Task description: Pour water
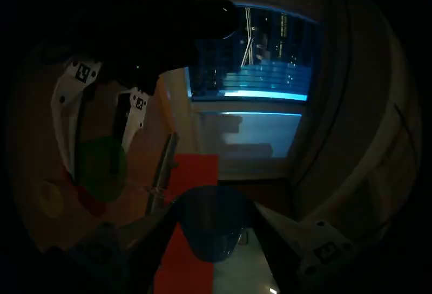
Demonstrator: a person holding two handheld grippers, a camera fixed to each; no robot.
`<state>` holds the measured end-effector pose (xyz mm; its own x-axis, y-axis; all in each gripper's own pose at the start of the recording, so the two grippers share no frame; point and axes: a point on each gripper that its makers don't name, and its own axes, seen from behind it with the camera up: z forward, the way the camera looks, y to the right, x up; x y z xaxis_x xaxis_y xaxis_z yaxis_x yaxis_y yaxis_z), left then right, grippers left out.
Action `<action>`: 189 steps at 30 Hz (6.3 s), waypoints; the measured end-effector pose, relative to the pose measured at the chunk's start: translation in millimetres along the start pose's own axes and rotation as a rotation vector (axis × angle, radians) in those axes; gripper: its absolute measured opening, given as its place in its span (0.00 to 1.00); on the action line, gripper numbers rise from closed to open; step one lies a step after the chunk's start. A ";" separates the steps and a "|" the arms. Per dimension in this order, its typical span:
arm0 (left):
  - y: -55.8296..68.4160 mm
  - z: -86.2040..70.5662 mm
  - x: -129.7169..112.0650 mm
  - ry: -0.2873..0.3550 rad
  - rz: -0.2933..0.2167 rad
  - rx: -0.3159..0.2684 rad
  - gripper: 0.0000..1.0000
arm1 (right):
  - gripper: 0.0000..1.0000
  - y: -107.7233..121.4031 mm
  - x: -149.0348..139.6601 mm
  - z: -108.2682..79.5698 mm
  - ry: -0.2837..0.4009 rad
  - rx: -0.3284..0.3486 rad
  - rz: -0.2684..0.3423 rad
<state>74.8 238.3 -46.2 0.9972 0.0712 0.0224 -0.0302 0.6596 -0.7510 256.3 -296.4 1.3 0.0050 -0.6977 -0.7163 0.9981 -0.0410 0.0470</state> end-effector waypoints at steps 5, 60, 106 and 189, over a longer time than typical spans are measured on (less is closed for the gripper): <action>-0.6 0.1 0.3 0.003 -0.002 0.001 0.84 | 0.95 2.4 5.8 -1.1 0.006 -0.004 -0.023; -7.7 -10.0 7.0 0.018 0.014 0.023 0.84 | 0.96 -14.9 5.4 -14.6 0.010 0.039 0.656; -47.7 -33.6 6.7 0.014 0.014 0.117 0.84 | 0.96 -36.6 -9.9 -41.2 -0.005 0.121 1.371; -117.3 -24.6 -190.4 -0.567 -0.002 0.089 0.86 | 0.98 -245.1 -120.7 -11.3 -0.239 0.400 1.492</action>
<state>-109.9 129.0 21.4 0.8054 0.4440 0.3927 -0.0588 0.7191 -0.6924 11.7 -194.0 68.3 0.8899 -0.3707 0.2659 0.0189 0.6122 0.7904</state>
